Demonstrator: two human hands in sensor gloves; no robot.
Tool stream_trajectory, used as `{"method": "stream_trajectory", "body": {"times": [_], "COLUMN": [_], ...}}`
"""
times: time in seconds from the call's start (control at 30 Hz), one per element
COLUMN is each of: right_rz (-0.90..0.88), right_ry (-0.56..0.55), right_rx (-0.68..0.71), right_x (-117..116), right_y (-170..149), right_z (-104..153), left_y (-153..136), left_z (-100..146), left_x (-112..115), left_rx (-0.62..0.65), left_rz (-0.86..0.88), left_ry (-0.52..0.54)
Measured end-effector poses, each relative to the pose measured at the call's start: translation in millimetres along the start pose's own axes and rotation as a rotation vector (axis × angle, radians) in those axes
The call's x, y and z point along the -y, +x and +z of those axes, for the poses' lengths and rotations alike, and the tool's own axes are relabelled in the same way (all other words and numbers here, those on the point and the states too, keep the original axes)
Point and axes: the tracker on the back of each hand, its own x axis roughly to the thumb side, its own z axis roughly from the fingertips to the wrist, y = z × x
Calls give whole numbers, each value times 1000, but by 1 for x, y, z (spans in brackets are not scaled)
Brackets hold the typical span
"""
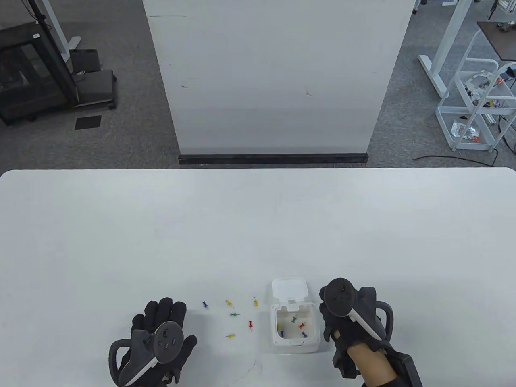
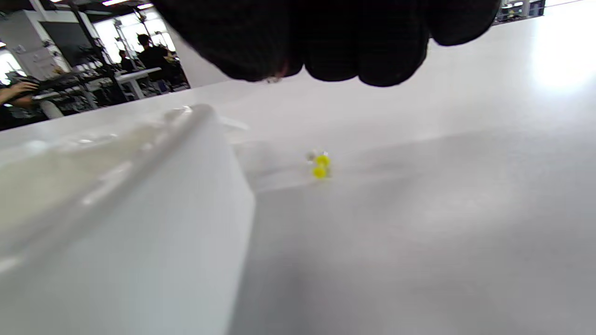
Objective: Press to open box and store push pins
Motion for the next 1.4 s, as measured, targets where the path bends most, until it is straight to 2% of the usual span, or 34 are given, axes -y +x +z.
{"method": "stream_trajectory", "body": {"times": [0.13, 0.33, 0.4, 0.7, 0.9, 1.1, 1.27, 1.4], "right_rz": [12, 84, 126, 196, 207, 82, -161, -189], "right_ry": [55, 70, 18, -86, -74, -32, 13, -4], "right_rx": [-45, -56, -55, -43, -57, -83, -49, 22], "right_x": [-19, -38, -40, -45, -43, -34, -12, 5], "right_y": [-11, -2, 1, 4, 1, -10, -7, 9], "right_z": [-15, -21, -20, -20, -21, -24, -15, -3], "left_y": [0, 0, 0, -1, -1, -1, -1, -1], "left_z": [0, 0, 0, -1, -1, -1, -2, -1], "left_x": [0, 0, 0, 0, 0, 0, 0, 0], "left_rx": [0, 0, -1, 1, 2, 0, -1, -1], "left_rz": [1, -1, 0, 4, 4, 2, 6, 6], "left_ry": [-3, -4, -5, -10, -13, -13, -11, -9]}}
